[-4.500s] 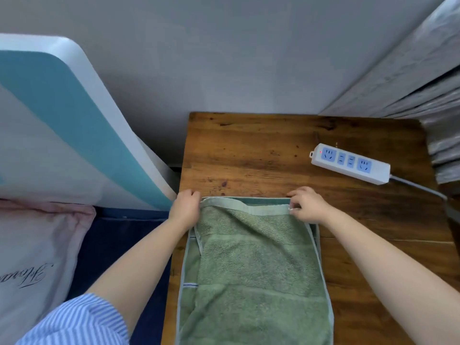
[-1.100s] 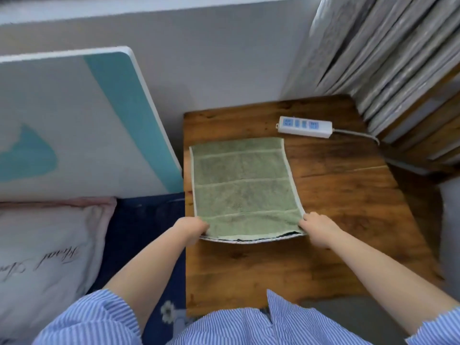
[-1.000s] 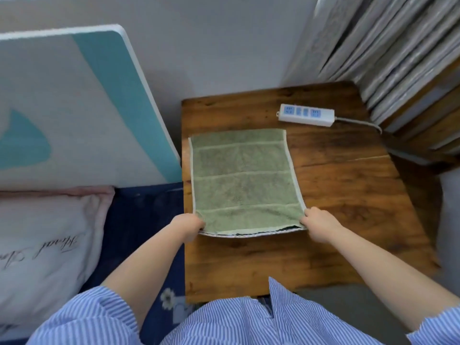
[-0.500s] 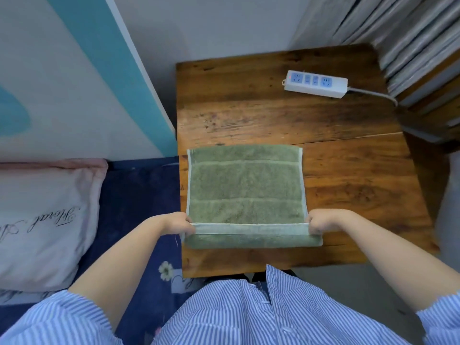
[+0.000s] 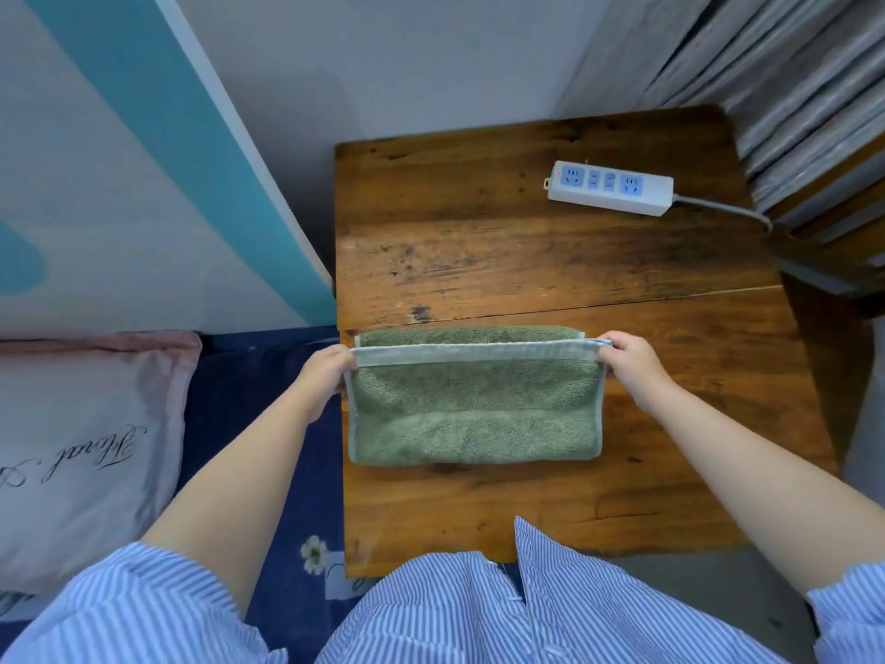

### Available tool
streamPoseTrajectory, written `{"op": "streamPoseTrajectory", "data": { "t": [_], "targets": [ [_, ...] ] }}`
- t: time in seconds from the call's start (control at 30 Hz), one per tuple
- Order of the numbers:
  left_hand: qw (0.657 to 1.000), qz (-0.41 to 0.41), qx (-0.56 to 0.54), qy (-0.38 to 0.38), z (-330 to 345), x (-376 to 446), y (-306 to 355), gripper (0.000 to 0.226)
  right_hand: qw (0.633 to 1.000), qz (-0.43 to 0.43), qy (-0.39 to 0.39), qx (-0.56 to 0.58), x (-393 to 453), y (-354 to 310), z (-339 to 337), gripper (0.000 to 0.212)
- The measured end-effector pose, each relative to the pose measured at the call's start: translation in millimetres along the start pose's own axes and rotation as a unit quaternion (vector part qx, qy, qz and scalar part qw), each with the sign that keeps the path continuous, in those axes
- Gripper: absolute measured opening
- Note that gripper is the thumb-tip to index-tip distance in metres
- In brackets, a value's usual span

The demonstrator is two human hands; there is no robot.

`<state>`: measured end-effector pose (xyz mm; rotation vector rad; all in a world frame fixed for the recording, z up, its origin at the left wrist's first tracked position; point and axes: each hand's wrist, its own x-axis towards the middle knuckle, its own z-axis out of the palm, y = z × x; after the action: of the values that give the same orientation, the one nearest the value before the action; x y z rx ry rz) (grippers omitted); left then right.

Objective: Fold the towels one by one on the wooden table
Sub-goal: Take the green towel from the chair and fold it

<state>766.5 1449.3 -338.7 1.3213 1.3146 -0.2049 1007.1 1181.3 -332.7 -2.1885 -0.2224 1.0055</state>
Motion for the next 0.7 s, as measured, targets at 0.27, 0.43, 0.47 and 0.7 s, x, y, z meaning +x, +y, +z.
{"op": "streamPoseTrajectory", "data": {
  "t": [0.27,0.43,0.47,0.7],
  "targets": [
    [0.973,-0.014,0.189,0.131,30.2,21.6,11.8,0.023,0.994,0.056,0.061,-0.069,32.2,-11.0,35.0,0.020],
    [0.962,-0.051,0.238,0.125,36.3,38.5,17.7,0.035,0.982,0.089,0.107,-0.130,47.3,-7.7,43.8,0.023],
    [0.960,-0.058,0.243,0.124,37.5,41.5,20.7,0.036,0.979,0.095,0.114,-0.139,50.2,-9.6,45.6,0.022],
    [0.944,-0.092,0.288,0.130,40.8,45.0,25.4,0.036,0.941,0.131,0.185,-0.253,46.7,-24.5,48.1,0.037]
  ]
}}
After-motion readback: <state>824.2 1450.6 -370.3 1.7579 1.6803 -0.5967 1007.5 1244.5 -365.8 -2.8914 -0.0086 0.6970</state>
